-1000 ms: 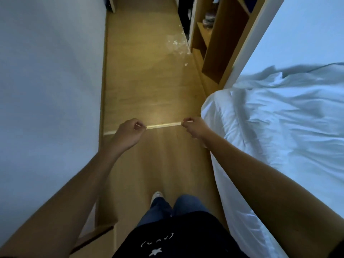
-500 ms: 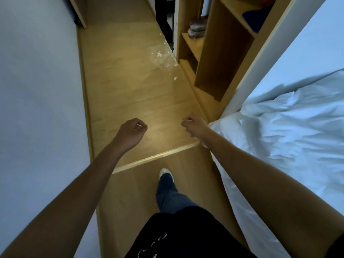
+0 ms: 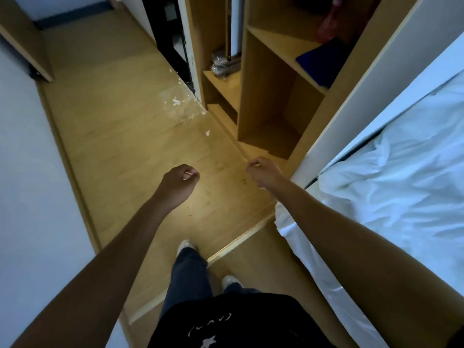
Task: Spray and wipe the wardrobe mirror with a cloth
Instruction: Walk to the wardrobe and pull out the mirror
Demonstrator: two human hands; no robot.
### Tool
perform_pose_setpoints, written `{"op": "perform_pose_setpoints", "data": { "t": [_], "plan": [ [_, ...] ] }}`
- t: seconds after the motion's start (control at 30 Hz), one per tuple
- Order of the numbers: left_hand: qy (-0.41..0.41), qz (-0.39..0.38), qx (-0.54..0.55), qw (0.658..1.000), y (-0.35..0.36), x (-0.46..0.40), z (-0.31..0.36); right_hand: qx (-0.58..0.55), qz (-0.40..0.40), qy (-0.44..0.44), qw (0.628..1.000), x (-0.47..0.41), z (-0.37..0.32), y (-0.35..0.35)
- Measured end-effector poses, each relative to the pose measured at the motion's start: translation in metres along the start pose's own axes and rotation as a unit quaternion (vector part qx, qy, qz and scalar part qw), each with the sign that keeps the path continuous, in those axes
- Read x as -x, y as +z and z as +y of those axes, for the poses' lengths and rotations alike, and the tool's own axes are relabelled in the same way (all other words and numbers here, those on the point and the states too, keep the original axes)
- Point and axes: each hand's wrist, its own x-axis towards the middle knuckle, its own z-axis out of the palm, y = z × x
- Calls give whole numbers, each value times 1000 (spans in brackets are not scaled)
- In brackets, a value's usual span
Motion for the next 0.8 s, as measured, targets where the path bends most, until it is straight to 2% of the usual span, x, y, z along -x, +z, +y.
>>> {"op": "perform_pose_setpoints", "data": {
  "t": [0.5, 0.63, 0.8],
  "plan": [
    [138, -111, -72, 982, -105, -278, 82, -96, 150, 57, 982, -174, -166, 15],
    [161, -112, -73, 978, -116, -336, 108, -143, 166, 63, 974, -209, -197, 9],
    [182, -151, -78, 969, -107, -399, 149, -173, 207, 79, 960, -256, -226, -23]
  ]
}}
